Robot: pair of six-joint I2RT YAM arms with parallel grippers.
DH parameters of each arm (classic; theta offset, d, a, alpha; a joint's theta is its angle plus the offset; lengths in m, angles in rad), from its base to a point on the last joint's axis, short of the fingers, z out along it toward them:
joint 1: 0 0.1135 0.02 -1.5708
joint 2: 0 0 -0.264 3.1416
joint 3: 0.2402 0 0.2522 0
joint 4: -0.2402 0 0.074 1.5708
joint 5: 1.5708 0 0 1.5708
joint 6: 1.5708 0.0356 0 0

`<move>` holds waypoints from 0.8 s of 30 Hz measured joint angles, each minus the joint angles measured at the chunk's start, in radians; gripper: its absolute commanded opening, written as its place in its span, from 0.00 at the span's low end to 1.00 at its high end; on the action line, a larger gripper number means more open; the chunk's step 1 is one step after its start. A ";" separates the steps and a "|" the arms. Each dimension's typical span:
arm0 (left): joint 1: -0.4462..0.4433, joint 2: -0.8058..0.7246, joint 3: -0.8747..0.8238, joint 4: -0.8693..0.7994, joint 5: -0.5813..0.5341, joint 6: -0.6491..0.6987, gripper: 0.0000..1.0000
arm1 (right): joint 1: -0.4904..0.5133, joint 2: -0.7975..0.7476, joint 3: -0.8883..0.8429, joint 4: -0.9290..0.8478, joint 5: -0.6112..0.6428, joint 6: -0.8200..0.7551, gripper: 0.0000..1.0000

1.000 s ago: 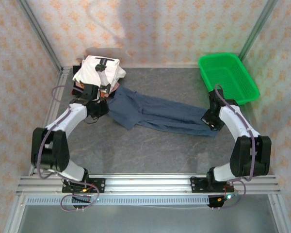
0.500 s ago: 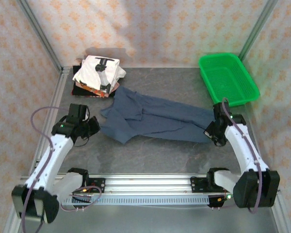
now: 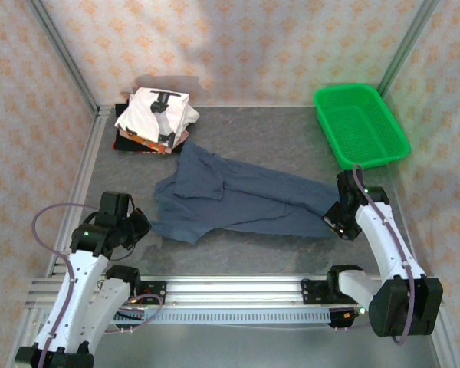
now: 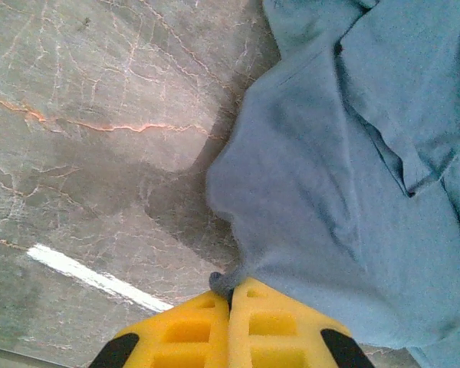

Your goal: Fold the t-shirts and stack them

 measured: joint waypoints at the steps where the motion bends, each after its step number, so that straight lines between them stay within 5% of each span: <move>1: 0.000 0.021 0.016 0.000 0.000 0.000 0.00 | 0.000 0.000 0.000 -0.002 0.003 0.001 0.00; 24: 0.000 0.505 0.433 0.125 0.021 0.126 0.00 | 0.000 0.116 0.124 -0.016 0.120 -0.076 0.00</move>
